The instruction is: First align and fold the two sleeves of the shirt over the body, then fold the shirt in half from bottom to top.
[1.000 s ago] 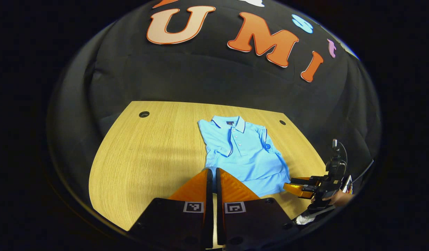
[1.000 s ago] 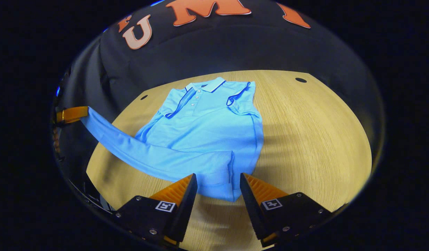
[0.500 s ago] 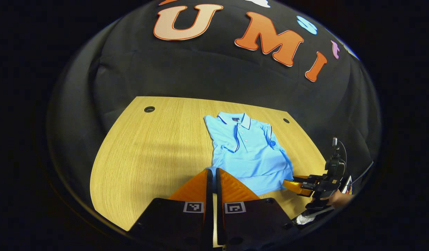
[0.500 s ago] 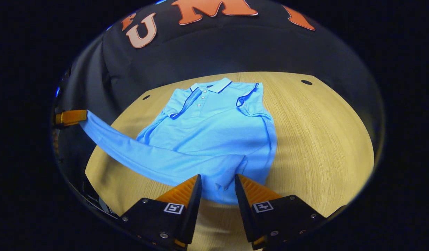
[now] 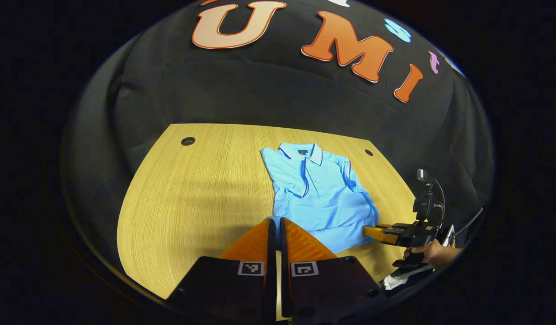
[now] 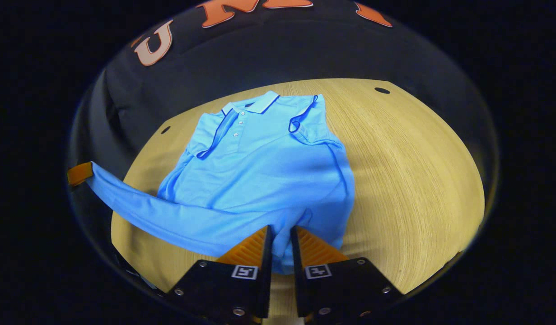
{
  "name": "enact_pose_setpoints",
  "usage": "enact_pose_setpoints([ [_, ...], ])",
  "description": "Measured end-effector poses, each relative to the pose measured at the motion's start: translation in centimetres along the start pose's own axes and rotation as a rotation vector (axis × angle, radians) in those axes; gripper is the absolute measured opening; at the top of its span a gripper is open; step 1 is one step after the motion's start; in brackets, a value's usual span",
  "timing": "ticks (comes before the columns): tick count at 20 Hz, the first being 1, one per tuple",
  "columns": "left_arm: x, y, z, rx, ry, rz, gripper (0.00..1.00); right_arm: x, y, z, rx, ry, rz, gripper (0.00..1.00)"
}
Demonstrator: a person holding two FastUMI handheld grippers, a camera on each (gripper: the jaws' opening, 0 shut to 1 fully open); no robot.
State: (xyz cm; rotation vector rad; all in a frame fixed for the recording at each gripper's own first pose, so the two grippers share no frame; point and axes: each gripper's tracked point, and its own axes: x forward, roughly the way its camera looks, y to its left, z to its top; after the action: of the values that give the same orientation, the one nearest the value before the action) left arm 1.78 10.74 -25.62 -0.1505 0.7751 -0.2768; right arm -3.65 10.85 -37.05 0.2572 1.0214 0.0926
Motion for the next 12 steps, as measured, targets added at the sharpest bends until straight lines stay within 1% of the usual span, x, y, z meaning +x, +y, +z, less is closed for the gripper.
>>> enact_pose_setpoints([
  [1, 0.2, 0.2, 0.0, -0.007, 0.007, 0.001, 0.08, -0.2, 0.2, -0.2, 0.014, 0.015, 0.01, 0.13],
  [2, 0.4, 0.2, 0.0, -0.011, 0.01, -0.003, 0.07, -0.6, 0.4, -0.4, 0.037, 0.03, 0.026, 0.06],
  [3, 0.5, 0.3, 0.1, -0.016, 0.013, -0.002, 0.08, -1.0, 0.7, -0.3, 0.069, 0.031, 0.061, 0.04],
  [5, 0.6, 0.4, 0.2, -0.025, 0.018, -0.005, 0.08, -2.1, 0.7, 0.7, 0.13, 0.006, 0.099, 0.01],
  [9, 0.3, 0.4, 0.8, -0.034, 0.018, -0.007, 0.08, -3.9, 0.8, 2.2, 0.234, -0.029, 0.164, 0.01],
  [12, -0.1, -0.1, 1.8, -0.033, 0.006, -0.017, 0.08, -5.3, 0.7, 3.6, 0.235, -0.071, 0.168, 0.01],
])
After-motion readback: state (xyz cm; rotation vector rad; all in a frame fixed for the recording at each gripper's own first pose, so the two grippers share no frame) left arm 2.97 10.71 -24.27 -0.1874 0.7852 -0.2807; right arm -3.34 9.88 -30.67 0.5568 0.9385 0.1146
